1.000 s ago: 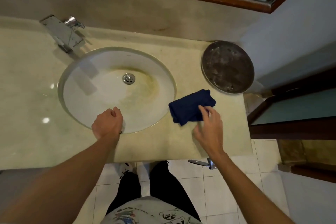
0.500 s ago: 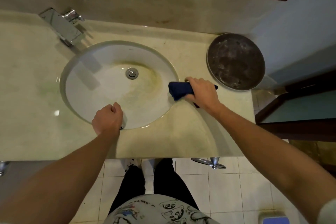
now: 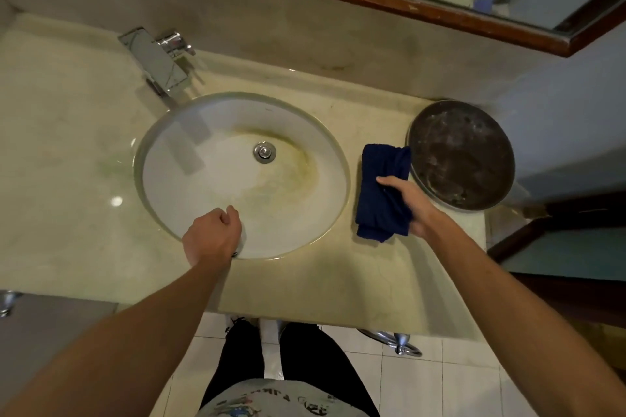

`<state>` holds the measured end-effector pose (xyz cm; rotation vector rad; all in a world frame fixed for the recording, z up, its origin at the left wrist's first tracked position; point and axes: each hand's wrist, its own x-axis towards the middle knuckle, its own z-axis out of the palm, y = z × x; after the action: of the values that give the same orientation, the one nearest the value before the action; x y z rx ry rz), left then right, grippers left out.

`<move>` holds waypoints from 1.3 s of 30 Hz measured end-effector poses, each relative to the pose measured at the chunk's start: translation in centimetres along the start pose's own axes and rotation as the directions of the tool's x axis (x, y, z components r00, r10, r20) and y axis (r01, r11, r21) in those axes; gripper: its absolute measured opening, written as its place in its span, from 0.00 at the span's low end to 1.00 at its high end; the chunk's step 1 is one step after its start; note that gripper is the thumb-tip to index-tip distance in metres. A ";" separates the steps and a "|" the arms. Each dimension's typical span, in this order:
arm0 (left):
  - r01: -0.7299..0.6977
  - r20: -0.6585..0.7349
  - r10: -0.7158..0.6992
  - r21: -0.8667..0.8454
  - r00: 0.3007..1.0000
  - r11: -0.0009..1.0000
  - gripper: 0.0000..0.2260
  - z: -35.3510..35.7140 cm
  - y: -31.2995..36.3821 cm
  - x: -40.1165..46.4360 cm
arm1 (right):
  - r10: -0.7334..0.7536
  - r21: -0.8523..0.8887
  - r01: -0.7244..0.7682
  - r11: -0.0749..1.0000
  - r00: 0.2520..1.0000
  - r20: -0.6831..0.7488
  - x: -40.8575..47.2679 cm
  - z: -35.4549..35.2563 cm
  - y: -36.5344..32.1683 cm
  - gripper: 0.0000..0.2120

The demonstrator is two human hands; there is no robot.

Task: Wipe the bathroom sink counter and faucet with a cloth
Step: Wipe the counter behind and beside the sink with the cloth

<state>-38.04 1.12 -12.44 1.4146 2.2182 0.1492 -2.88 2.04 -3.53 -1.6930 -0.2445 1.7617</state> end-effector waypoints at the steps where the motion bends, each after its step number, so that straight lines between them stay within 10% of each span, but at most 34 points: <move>1: 0.008 0.001 -0.008 -0.003 1.000 1.000 0.21 0.0 0.1 0.0 | -0.034 -0.061 0.030 0.998 0.998 -0.056 0.4 0.3 -0.4 0.13; 5: 0.015 -0.006 -0.015 -0.024 1.000 1.000 0.22 0.0 0.0 -0.1 | -0.407 -0.430 0.286 0.857 0.886 -0.222 2.5 2.3 -3.8 0.04; 9: 0.020 -0.014 -0.020 -0.043 1.000 0.999 0.22 0.2 -0.1 0.0 | -0.882 -0.886 0.344 0.310 0.451 -0.134 6.4 5.0 -7.6 0.11; 11: 0.028 -0.006 -0.028 -0.028 1.000 0.999 0.22 0.3 0.0 0.1 | -0.932 -0.976 0.205 0.079 0.362 0.000 9.2 6.1 -8.9 0.16; 16: 0.096 0.013 -0.097 0.065 0.995 0.993 0.23 0.6 -0.1 0.5 | -0.829 -0.994 0.096 -0.044 0.552 0.090 16.5 10.8 -8.8 0.23; 25: 0.100 -0.013 -0.099 0.046 0.995 0.994 0.22 0.9 0.2 0.6 | -0.688 -0.864 0.404 -0.300 0.536 0.489 21.3 22.3 -10.6 0.31; 39: 0.048 -0.049 -0.047 0.017 0.998 0.999 0.23 0.7 0.1 0.3 | -0.753 -0.859 0.412 -0.305 0.447 0.482 19.7 1.5 -12.8 0.31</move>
<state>-37.77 1.26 -13.10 1.3803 2.2963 0.1489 1.36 23.52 -12.20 -1.8131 -2.2010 0.2015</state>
